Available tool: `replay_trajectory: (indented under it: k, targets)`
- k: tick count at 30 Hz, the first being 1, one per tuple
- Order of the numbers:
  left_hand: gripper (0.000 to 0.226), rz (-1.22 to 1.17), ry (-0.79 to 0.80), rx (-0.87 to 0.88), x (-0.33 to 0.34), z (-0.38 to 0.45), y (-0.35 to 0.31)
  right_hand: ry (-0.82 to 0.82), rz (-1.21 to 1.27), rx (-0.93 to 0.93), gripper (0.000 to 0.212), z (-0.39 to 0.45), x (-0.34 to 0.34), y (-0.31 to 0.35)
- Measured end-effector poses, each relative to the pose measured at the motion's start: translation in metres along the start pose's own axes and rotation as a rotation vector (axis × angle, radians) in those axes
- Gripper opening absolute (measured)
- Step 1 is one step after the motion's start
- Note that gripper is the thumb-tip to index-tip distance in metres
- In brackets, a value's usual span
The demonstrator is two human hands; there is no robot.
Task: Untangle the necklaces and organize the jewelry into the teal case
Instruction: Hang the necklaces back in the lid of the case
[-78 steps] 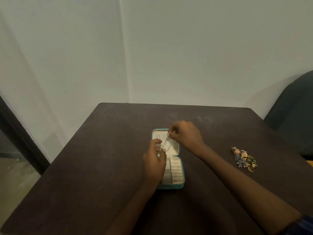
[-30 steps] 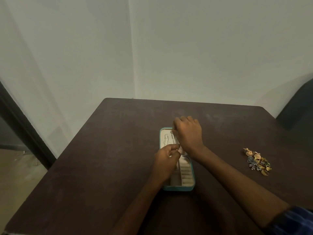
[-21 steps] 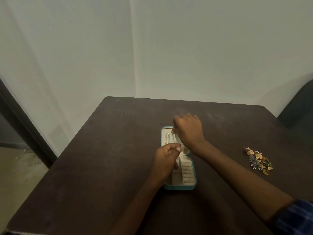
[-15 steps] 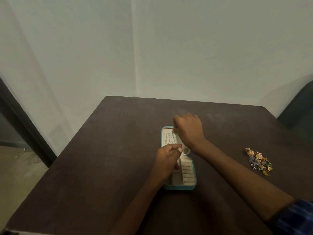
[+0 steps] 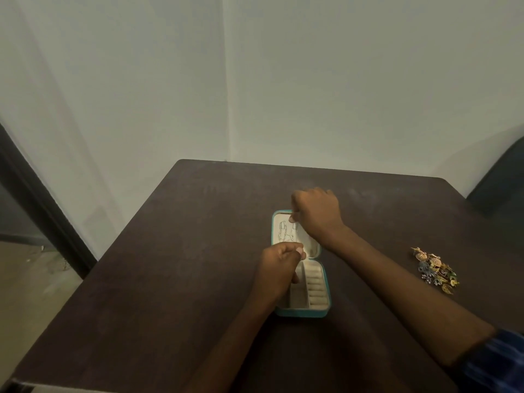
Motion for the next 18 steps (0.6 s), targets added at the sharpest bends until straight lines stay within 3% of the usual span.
replay_trajectory:
  k: [9, 14, 18]
  targets:
    - [0.024, -0.12, 0.017, -0.037, 0.0, 0.0, 0.005, -0.134, 0.223, 0.104, 0.012, -0.03, -0.001, -0.019]
    - [0.025, -0.163, -0.066, -0.015, -0.001, 0.002, 0.004, -0.013, 0.37, 0.02, 0.006, -0.064, 0.01, -0.016]
    - [0.032, -0.19, -0.111, -0.013, -0.004, 0.001, 0.003, 0.093, 0.435, -0.055, 0.025, -0.078, 0.018, -0.008]
Point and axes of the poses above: each hand's wrist, its own z-axis towards the middle knuckle, its own x-axis out of the palm, y = z × x, the point moved 4 cm from there along z, towards the middle knuckle, and after that the axes turned 12 degrees about -z, right-handed, at the moved point
